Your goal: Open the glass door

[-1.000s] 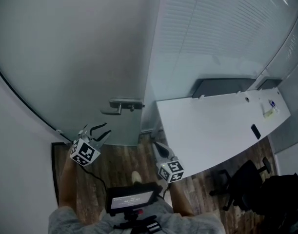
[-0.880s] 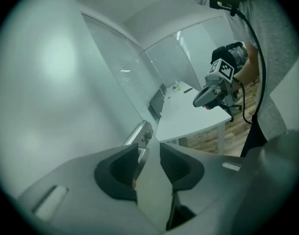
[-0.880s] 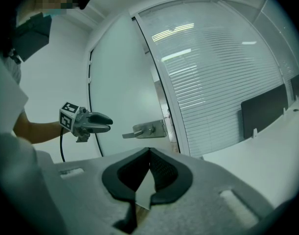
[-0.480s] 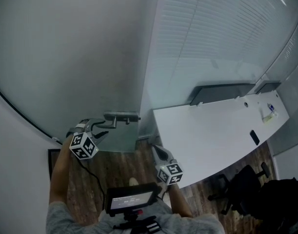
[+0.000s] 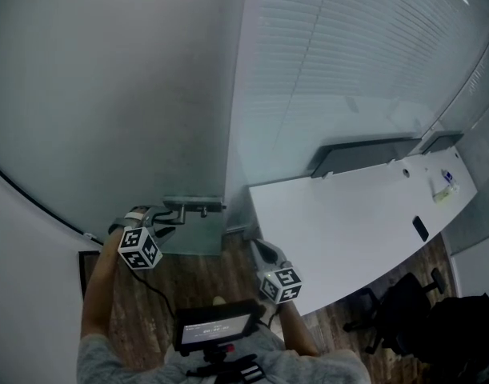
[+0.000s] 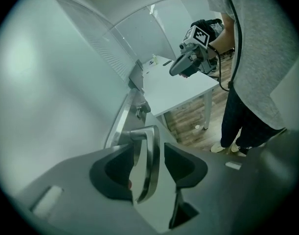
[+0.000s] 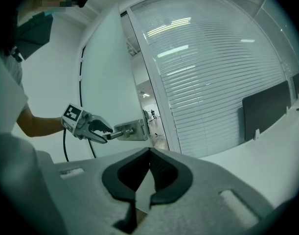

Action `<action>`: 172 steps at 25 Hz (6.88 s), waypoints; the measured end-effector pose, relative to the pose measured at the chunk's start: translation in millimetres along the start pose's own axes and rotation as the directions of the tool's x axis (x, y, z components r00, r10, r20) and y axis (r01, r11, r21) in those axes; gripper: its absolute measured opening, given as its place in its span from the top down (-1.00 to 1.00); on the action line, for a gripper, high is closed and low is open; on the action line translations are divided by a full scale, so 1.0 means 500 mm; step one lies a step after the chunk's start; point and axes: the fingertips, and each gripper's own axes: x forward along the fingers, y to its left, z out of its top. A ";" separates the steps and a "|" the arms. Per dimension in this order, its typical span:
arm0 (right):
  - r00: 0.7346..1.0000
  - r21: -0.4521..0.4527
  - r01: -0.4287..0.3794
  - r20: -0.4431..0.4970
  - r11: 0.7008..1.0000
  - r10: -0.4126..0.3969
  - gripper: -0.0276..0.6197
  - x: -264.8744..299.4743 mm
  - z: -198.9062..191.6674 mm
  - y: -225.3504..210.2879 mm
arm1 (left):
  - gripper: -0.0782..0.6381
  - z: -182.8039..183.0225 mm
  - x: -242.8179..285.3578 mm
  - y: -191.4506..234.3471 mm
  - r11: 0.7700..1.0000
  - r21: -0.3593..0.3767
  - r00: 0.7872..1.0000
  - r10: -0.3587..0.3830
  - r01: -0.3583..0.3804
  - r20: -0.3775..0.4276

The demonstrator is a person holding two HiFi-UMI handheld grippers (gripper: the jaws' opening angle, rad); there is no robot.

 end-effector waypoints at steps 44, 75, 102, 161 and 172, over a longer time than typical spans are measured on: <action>0.994 0.054 0.112 -0.003 0.992 -0.112 0.91 -0.046 -0.042 -0.003 | 0.78 -0.043 0.076 -0.041 0.984 0.168 0.997 -0.041 0.052 -0.063; 0.958 0.039 0.279 0.059 0.960 -0.281 0.91 -0.233 -0.116 0.262 | 0.78 -0.017 -0.033 -0.199 0.955 0.297 0.993 -0.048 0.015 0.107; 0.880 0.091 0.461 0.080 0.883 -0.467 0.91 -0.454 -0.204 0.434 | 0.78 -0.028 -0.155 -0.343 0.919 0.392 0.978 -0.117 0.039 0.175; 0.764 0.166 0.607 0.147 0.777 -0.628 0.91 -0.712 -0.398 0.877 | 0.76 -0.158 -0.455 -0.673 0.802 0.588 0.923 -0.296 0.101 0.245; 0.751 0.177 0.621 0.148 0.764 -0.644 0.91 -0.722 -0.415 0.944 | 0.76 -0.190 -0.514 -0.719 0.779 0.619 0.915 -0.315 0.098 0.253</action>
